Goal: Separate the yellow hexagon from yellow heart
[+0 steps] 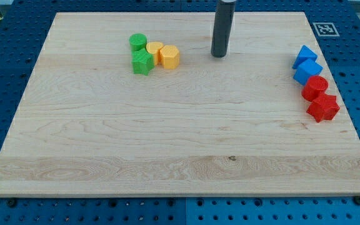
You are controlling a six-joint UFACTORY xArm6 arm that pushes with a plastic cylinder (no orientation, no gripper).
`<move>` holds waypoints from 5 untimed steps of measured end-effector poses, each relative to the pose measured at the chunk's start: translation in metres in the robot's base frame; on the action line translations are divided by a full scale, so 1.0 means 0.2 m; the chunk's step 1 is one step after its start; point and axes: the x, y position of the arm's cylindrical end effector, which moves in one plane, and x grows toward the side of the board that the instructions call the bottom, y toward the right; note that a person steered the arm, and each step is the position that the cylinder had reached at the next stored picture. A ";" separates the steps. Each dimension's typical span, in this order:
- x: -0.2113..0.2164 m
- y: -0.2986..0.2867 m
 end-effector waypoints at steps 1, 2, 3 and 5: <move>0.10 -0.08; 0.20 -0.14; 0.25 -0.26; 0.21 -0.61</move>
